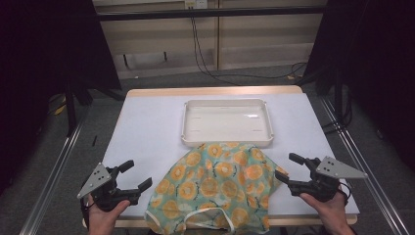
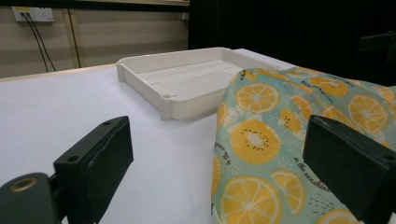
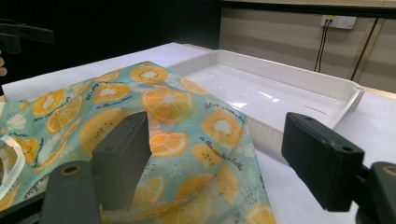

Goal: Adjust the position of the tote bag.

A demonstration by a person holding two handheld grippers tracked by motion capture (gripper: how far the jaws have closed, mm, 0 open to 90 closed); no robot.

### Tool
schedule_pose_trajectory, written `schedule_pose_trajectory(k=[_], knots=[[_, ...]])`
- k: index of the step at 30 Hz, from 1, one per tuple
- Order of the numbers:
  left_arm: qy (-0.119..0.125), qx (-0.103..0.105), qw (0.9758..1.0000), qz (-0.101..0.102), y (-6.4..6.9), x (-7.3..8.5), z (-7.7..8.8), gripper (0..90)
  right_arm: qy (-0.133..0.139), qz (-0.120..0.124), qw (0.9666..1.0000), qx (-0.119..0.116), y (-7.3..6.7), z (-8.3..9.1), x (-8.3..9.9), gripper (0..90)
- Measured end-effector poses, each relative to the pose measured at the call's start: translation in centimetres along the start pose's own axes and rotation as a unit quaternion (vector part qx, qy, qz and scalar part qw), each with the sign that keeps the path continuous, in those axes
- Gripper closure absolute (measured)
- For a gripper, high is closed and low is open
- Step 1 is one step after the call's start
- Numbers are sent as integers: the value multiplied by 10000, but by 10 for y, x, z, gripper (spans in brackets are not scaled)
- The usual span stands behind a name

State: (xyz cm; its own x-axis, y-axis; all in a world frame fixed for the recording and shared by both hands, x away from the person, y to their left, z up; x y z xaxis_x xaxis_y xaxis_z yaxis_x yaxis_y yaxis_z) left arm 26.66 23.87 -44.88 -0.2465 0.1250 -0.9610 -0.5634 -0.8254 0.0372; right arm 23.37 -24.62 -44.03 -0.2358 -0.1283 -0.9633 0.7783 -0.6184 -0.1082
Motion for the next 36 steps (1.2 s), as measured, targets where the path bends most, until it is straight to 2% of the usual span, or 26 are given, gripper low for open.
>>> schedule_pose_trajectory(k=[1,4,9,12,13,14,15,17,19,21,23,24,25,26,29,33,35,36], knots=[[-1,-1,10000,16,1,0,0,84,8,-3,10000,-23,-1,0,0,241],[-92,-22,9999,-128,1,0,-1,84,-46,-5,9999,-93,-3,-1,-1,271],[-190,-31,9998,-105,1,1,-4,87,-135,-38,9998,-171,-7,-1,-1,313],[-191,25,9998,-1,1,2,-5,94,-193,-68,9992,-331,-11,-4,-1,335],[-170,75,9997,140,1,2,-5,106,-235,-65,9990,-375,-13,-4,-2,356],[-233,19,9997,106,0,3,-5,113,-246,-65,9987,-438,-15,-5,-2,361],[-267,-123,9995,63,-1,4,-5,129,-229,-113,9983,-519,-17,-6,-3,372],[-250,26,9995,164,-3,3,-4,142,-280,-131,9972,-684,-21,-11,-3,396],[-246,-58,9996,131,-4,3,-3,151,-363,-140,9956,-849,-26,-15,-3,419],[-212,50,9997,136,-3,2,0,155,-500,-107,9938,-987,-32,-20,-3,451],[-180,36,9998,91,-1,1,2,159,-546,-83,9922,-1116,-39,-26,-4,465],[-151,110,9998,118,1,0,3,168,-585,-99,9912,-1186,-43,-29,-5,480],[-159,104,9998,47,1,1,4,178,-624,-58,9900,-1265,-47,-32,-5,496],[-160,95,9998,93,3,1,3,180,-679,-54,9886,-1340,-51,-36,-6,501],[-207,348,9991,129,8,-1,4,216,-852,29,9845,-1533,-61,-49,-10,533],[-176,455,9986,-187,21,-4,6,243,-1037,145,9755,-1937,-79,-69,-13,599],[-150,336,9986,-367,24,-4,4,231,-1161,148,9695,-2152,-88,-77,-15,594],[-190,363,9985,-359,25,-3,3,210,-1184,137,9687,-2178,-90,-82,-16,581]])
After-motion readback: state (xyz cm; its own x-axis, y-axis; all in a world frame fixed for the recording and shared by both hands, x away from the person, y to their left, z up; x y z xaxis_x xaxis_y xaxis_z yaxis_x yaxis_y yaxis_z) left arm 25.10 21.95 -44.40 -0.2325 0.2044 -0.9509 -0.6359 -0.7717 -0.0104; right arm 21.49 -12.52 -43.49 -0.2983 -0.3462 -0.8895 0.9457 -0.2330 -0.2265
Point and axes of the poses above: each handheld gripper's, and its own axes: z roughly backward along the jaws, x roughly out of its underside, y roughly to its right, the point moved 5 cm from there along -z, roughly forward along the jaws, and after that the axes turned 13 degrees about -x, right-handed, at the moved point
